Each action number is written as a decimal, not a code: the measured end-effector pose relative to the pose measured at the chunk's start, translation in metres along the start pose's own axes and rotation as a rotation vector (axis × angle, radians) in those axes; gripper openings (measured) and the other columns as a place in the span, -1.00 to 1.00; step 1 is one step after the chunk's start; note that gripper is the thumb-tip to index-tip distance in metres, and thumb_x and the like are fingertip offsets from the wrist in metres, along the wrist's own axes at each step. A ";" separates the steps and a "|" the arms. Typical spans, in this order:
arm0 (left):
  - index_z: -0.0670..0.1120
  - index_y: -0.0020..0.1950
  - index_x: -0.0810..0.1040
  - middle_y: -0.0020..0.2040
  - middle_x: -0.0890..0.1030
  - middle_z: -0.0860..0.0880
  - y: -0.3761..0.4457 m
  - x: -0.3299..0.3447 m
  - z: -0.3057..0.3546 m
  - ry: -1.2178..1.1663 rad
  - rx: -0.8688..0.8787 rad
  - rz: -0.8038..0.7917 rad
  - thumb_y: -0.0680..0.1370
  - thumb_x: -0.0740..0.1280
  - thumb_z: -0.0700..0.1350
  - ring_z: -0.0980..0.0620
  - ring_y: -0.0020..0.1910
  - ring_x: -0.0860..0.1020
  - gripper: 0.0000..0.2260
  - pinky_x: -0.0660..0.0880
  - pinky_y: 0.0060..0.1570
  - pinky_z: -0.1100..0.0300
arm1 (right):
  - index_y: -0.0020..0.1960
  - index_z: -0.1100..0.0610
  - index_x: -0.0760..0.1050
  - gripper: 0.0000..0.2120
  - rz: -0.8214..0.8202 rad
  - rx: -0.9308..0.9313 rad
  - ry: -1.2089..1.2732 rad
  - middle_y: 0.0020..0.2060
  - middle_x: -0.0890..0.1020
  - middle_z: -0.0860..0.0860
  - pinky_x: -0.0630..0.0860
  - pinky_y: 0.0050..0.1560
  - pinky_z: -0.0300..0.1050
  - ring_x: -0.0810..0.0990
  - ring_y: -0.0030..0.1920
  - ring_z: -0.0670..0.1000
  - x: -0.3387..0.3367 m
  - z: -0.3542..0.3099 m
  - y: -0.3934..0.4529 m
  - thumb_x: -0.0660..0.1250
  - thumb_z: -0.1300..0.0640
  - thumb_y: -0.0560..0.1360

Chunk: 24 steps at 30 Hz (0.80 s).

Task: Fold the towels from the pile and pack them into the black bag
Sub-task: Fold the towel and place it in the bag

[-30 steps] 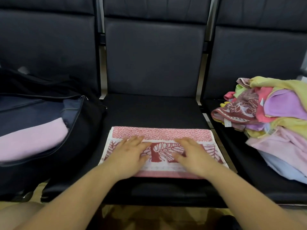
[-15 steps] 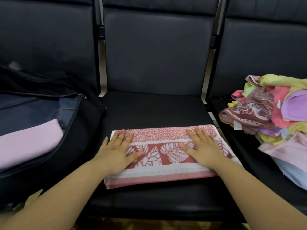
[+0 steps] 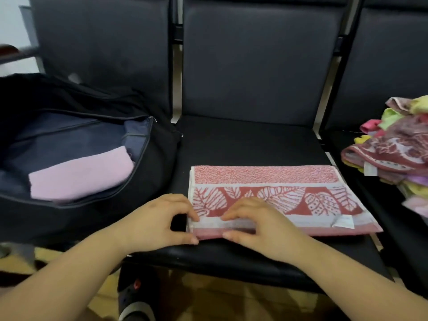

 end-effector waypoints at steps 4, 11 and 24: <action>0.17 0.17 0.55 0.12 0.44 0.27 -0.010 0.007 -0.002 0.039 0.015 0.025 0.34 0.27 0.39 0.31 0.16 0.37 -0.49 0.22 0.22 0.48 | 0.24 -0.18 0.48 -0.61 -0.040 0.024 -0.043 0.08 0.39 -0.31 0.31 0.25 -0.27 0.34 0.15 -0.25 0.017 -0.005 -0.001 0.36 -0.22 0.44; 0.06 -0.21 0.52 -0.22 0.50 0.15 -0.011 0.000 0.020 0.136 0.045 0.118 0.43 0.14 0.39 0.21 -0.17 0.39 -0.57 0.31 -0.08 0.38 | 0.11 -0.16 0.47 -0.68 -0.075 0.057 -0.018 -0.06 0.40 -0.30 0.37 0.09 -0.25 0.38 0.03 -0.21 0.021 -0.015 -0.005 0.39 -0.23 0.41; 0.09 -0.04 0.62 -0.10 0.67 0.10 -0.004 -0.032 0.032 -0.424 -0.171 -0.145 0.28 0.57 0.12 0.15 -0.11 0.62 -0.68 0.52 0.01 0.21 | -0.12 -0.09 0.52 -0.91 0.042 0.191 0.502 -0.28 0.64 -0.30 0.43 -0.23 -0.44 0.60 -0.22 -0.29 -0.021 -0.034 -0.018 0.43 0.03 0.45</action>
Point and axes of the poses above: each hand's wrist, its own y-axis towards the middle knuckle, its own x-axis out of the palm, z = x × y, the point moved 8 cm from there along y, towards the middle knuckle
